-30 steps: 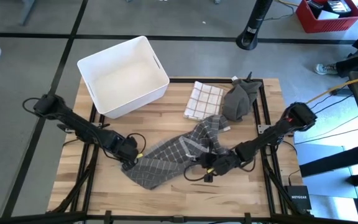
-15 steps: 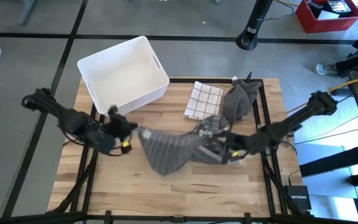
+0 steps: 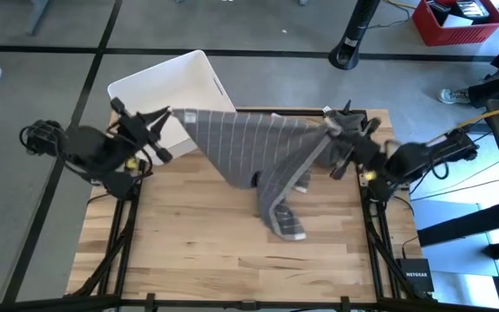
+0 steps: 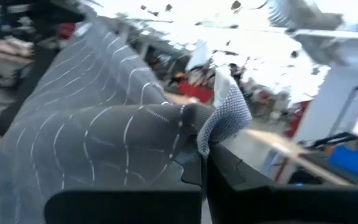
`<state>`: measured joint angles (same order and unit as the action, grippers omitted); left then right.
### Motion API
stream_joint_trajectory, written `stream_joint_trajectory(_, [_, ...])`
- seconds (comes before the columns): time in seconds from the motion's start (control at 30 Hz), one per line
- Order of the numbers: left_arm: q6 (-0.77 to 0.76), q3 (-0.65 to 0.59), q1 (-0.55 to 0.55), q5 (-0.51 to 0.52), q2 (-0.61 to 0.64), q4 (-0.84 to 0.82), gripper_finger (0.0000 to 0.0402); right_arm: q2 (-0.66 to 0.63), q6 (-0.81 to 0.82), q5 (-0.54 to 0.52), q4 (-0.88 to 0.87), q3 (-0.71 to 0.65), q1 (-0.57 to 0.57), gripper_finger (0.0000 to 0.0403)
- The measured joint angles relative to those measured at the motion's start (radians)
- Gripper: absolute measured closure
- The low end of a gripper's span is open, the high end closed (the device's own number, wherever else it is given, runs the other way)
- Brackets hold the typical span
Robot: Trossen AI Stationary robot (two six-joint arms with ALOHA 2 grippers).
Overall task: Fold towel
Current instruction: Fold the gray checkered towel
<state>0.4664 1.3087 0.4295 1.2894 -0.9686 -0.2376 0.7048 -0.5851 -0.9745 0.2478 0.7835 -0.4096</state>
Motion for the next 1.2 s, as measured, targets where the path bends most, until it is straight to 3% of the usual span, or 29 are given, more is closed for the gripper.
stream_joint_trajectory(0.1, [0.141,0.0,-0.042,-0.123,0.012,0.147,0.0388,-0.003,-0.075,0.031,-0.011,0.089,0.036,0.0399])
stream_joint_trajectory(0.23, [0.315,0.0,-0.08,-0.189,0.015,0.316,0.0387,0.024,-0.132,0.093,-0.067,0.227,0.073,0.04])
stream_joint_trajectory(0.33, [0.422,-0.001,-0.114,-0.303,0.015,0.455,0.0387,0.061,-0.154,0.115,-0.149,0.344,0.101,0.04])
stream_joint_trajectory(0.47, [0.457,-0.001,-0.154,-0.485,0.011,0.587,0.0387,0.123,-0.144,0.129,-0.285,0.498,0.109,0.0399])
stream_joint_trajectory(0.57, [0.433,-0.001,-0.162,-0.497,0.011,0.571,0.0387,0.154,-0.094,0.127,-0.395,0.569,0.109,0.0399])
stream_joint_trajectory(0.7, [0.32,0.0,-0.16,-0.45,0.014,0.4,0.0387,0.168,0.063,0.137,-0.58,0.593,0.109,0.0399])
stream_joint_trajectory(0.9, [-0.095,0.0,-0.107,-0.419,0.007,-0.141,0.0386,0.197,0.43,0.244,-0.922,0.511,0.109,0.04])
stream_joint_trajectory(1.07, [-0.494,-0.045,-0.046,-0.422,-0.027,-0.521,0.0386,0.223,0.626,0.393,-0.933,0.282,0.108,0.04])
stream_joint_trajectory(1.2, [-0.704,-0.17,0.011,-0.43,-0.063,-0.597,0.0386,0.254,0.703,0.458,-0.78,0.042,0.106,0.0401])
